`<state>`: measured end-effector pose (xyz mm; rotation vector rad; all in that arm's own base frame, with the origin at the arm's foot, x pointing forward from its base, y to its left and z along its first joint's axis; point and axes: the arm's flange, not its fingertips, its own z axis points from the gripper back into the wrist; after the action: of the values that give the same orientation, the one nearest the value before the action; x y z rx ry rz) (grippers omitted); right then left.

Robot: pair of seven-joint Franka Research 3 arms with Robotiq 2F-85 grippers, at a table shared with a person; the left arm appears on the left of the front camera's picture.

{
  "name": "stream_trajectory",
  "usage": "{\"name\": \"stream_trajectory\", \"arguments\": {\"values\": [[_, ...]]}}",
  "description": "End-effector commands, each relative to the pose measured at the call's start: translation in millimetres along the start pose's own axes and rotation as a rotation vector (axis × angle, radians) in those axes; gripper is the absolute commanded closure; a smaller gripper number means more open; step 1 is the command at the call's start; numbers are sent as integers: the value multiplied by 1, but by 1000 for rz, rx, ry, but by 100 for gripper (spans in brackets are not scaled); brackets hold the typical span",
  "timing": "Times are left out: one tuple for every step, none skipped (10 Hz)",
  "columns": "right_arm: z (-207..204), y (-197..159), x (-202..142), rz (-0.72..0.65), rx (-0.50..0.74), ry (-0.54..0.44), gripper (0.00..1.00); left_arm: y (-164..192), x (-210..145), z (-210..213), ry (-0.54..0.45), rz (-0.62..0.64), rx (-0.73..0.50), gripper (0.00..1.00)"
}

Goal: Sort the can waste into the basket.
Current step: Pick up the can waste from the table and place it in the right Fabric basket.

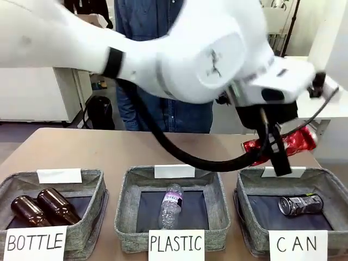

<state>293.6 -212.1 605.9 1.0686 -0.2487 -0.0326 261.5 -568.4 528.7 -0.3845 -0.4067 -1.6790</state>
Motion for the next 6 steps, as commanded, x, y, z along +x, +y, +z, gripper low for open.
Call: {"name": "stream_trajectory", "arguments": {"values": [[-5,5,1,9,-5,12,0,41,85,-66,144,44,84,100],[-5,5,1,9,-5,12,0,41,97,-91,174,50,90,100],[-5,5,1,9,-5,12,0,38,108,-110,207,34,79,100],[-5,5,1,9,-5,12,0,37,115,-123,234,25,73,100],[-5,5,1,9,-5,12,0,40,118,-129,254,22,66,100],[-5,5,1,9,-5,12,0,43,117,-131,261,29,60,100]]}}
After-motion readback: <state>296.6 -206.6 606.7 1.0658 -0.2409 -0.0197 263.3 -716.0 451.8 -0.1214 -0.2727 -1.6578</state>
